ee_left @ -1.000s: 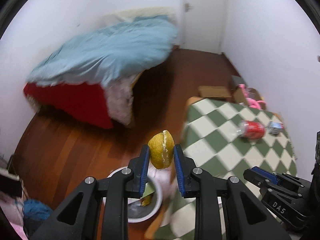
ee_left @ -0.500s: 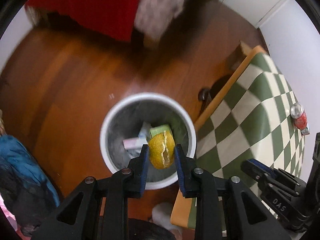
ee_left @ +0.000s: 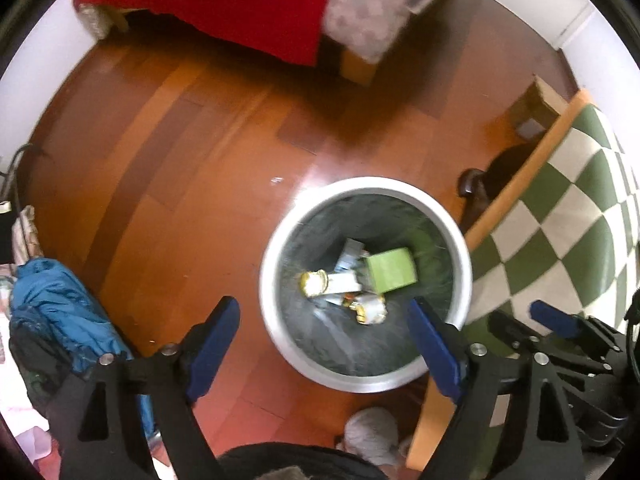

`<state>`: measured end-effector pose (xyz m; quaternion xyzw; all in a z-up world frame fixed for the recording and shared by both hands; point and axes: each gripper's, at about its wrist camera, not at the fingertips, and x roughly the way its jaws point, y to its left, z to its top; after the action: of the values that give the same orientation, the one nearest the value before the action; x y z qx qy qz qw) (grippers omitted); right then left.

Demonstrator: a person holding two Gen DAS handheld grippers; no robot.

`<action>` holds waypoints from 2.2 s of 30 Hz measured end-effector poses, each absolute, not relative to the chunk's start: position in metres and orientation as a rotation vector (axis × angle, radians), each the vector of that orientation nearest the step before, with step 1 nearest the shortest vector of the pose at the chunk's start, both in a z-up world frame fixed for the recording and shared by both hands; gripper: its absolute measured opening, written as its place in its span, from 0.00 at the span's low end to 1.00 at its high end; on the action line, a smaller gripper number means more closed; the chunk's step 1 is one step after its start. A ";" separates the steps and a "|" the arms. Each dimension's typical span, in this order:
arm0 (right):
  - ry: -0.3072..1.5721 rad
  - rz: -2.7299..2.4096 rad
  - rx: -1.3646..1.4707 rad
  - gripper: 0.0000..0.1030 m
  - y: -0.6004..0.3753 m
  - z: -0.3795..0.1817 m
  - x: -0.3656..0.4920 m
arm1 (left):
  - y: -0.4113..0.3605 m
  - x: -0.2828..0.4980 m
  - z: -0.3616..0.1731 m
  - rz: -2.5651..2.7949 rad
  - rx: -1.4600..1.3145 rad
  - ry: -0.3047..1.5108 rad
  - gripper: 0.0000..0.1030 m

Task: Collect trash
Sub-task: 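Carry the peel and wrapper to the bin and open both tools, then move both open tools from the bin back over the table, then grasp the red Coca-Cola can with the left tool while the right grasps the milk carton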

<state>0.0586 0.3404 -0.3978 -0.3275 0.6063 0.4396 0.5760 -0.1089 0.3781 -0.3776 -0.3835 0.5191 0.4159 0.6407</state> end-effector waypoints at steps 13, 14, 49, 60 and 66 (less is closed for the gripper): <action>1.293 1.033 -0.769 0.99 0.338 -0.367 0.053 | 0.362 -0.137 -0.321 1.089 -0.720 1.100 0.96; 1.289 1.032 -0.762 0.99 0.336 -0.362 0.054 | 0.361 -0.137 -0.318 1.091 -0.716 1.092 0.96; 1.229 0.816 -0.189 0.99 0.068 -0.183 0.284 | 0.204 0.121 -0.221 0.785 -0.406 1.002 0.96; 1.240 0.479 -0.115 0.99 0.012 -0.238 0.504 | 0.183 0.273 -0.293 0.751 -0.362 1.122 0.96; 1.217 0.494 -0.277 0.99 0.048 -0.271 0.564 | 0.189 0.299 -0.302 0.748 -0.307 1.138 0.96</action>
<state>0.5641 0.0479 -0.2712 -0.1285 0.5640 0.2287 0.7830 0.2991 0.1885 -0.3020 -0.1413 0.5239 0.3445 0.7661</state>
